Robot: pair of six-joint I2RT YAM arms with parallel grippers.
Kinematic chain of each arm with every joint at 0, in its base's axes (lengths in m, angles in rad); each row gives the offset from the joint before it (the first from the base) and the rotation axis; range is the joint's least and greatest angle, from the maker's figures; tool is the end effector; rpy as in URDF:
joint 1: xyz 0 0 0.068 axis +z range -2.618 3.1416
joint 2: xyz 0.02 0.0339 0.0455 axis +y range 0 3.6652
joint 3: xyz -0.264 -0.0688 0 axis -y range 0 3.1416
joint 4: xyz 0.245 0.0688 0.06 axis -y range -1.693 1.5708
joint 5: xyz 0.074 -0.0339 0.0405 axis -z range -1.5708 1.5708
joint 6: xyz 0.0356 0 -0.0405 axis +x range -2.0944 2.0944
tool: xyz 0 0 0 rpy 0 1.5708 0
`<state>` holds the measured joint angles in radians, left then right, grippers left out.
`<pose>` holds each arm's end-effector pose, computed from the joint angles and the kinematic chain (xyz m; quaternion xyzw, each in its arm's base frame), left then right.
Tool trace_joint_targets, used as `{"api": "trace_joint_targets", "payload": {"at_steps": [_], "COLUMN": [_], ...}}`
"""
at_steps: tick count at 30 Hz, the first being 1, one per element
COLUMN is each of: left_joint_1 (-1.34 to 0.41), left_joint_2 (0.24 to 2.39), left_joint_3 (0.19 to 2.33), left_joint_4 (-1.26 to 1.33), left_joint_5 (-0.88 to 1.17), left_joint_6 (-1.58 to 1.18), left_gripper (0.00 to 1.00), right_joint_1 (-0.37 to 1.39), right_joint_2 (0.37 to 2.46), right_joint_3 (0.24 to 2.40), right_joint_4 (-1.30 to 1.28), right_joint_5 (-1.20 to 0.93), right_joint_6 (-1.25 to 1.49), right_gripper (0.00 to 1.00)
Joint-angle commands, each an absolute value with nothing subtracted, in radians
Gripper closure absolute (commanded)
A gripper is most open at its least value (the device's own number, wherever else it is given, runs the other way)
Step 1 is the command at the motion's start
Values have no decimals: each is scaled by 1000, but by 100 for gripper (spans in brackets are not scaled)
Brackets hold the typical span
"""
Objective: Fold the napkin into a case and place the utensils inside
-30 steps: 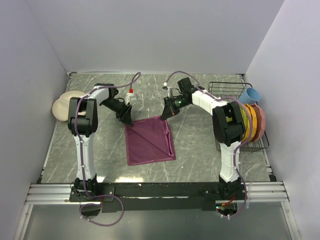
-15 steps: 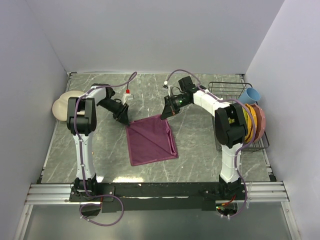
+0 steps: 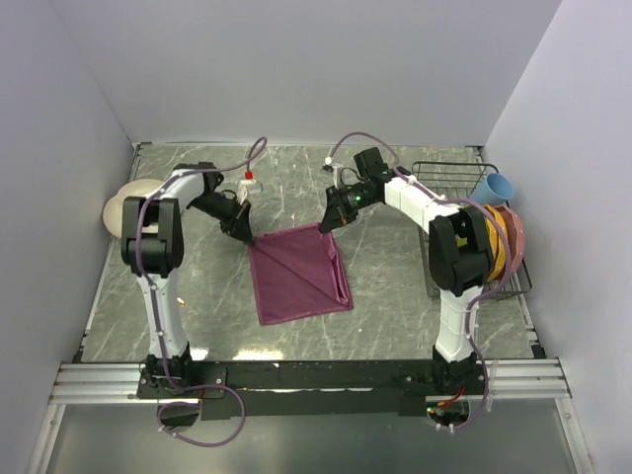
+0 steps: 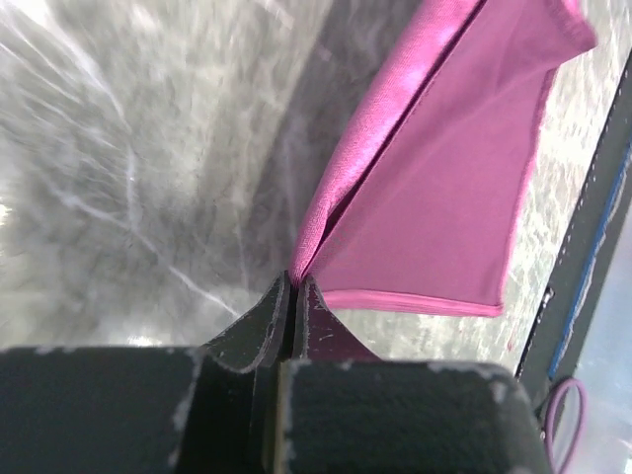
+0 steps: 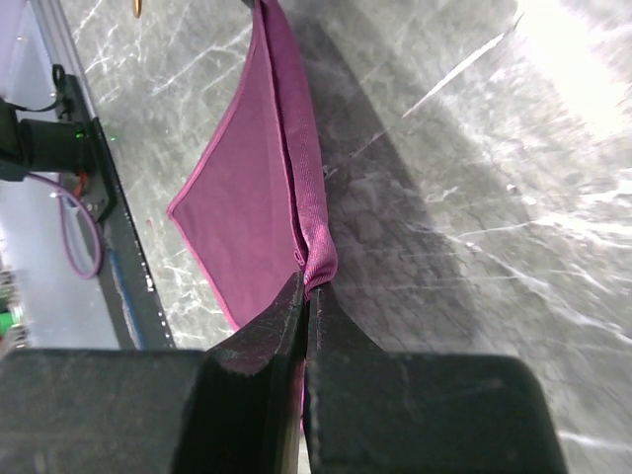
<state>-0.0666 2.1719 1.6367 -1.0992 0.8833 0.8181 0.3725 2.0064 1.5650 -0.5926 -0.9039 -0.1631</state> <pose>0.4018 -0.0544 0.1615 0.3745 0.8224 -0.4080 0.1300 0.3881 0.1817 0.2199 -0.3412 0.8058 0.4437 0.1932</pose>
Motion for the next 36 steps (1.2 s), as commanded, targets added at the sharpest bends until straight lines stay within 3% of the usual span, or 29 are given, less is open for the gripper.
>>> {"api": "trace_joint_targets", "payload": {"at_steps": [1,12,16,26,31,36], "left_joint_1": [-61,-61,-63,-67,-75,-81], "left_joint_2": [2020,1925,1913,1967,1925,1844], "left_joint_3": [1618,1627,1738,2055,1947,1650], "left_joint_4": [-1023,-968,-914,-642,-467,-425], "left_joint_5": [888,854,825,671,611,629], "left_joint_6": [776,655,562,403,478,644], "left_gripper": [99,99,99,99,99,99], "right_joint_1": [367,367,354,287,298,351], "right_joint_2": [1896,1815,1809,1940,1971,1869], "right_joint_3": [1580,1569,1618,2003,2017,1703], "right_joint_4": [-600,-535,-511,-439,-367,-281], "right_joint_5": [-850,-766,-735,-673,-686,-683], "right_joint_6": [-213,-199,-212,-297,-428,-660], "right_gripper": [100,100,100,100,100,100]}}
